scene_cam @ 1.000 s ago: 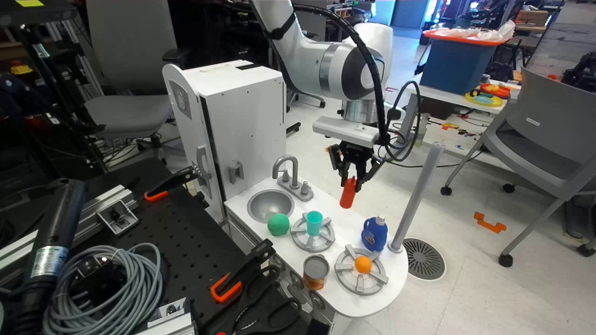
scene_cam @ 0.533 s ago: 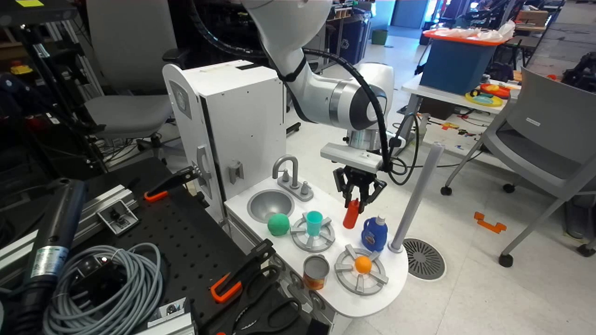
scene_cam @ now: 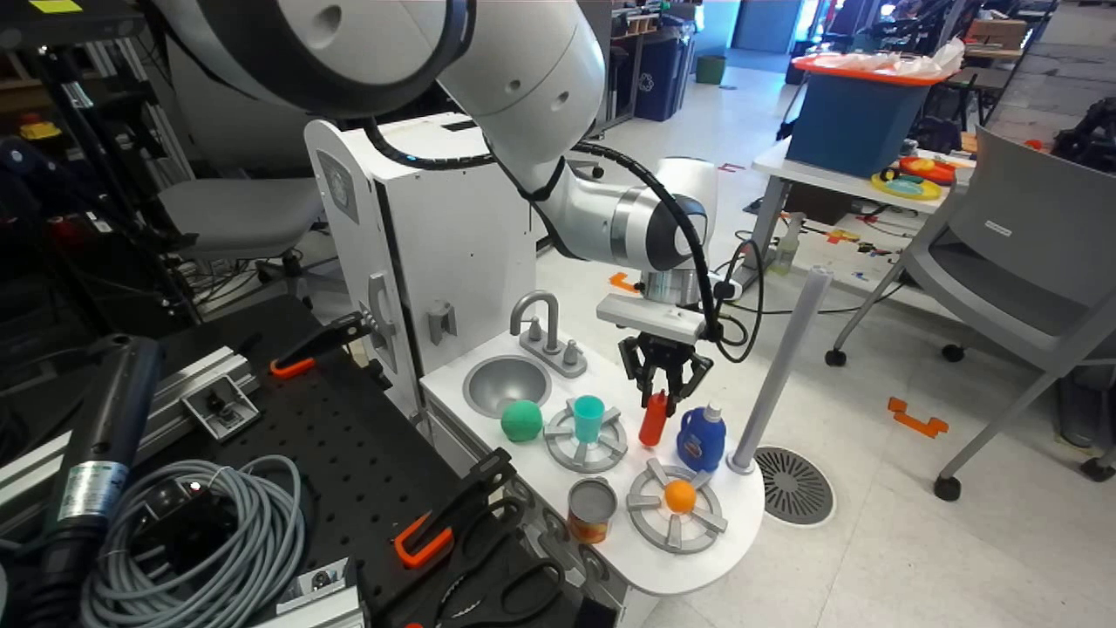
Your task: Remove the red sauce bottle from the cup.
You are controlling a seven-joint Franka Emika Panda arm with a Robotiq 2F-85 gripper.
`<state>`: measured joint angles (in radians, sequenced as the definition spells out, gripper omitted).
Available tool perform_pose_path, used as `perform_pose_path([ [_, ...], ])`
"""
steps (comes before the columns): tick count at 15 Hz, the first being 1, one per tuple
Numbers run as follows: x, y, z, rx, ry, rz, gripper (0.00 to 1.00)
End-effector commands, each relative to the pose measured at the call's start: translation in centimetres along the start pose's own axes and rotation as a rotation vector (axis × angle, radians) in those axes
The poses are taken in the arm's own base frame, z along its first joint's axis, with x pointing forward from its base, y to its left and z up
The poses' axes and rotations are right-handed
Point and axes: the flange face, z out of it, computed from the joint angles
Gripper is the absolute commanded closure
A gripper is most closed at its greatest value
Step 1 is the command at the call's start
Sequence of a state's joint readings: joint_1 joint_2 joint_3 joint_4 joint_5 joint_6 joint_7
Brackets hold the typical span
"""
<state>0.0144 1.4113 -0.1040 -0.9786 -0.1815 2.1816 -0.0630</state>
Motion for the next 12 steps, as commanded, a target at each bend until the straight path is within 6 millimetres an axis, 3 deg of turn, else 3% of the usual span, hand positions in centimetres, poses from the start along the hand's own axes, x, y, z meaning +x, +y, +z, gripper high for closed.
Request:
perform_pose_path([
  [1,1.0,-0.3,0.8,-0.039,-0.011,-0.009,0.87],
  [5,0.7,-0.7,1.0,-0.05,-0.016,-0.022,0.87],
  [6,0.8,-0.8,1.0,-0.057,-0.014,-0.028,0.71],
  [7,0.8,-0.9,1.0,-0.065,-0.012,-0.031,0.37],
  [8,0.9,-1.0,0.8,-0.067,-0.012,-0.03,0.36],
  [12,0.5,-1.3,0.0,-0.053,-0.058,-0.041,0.08],
])
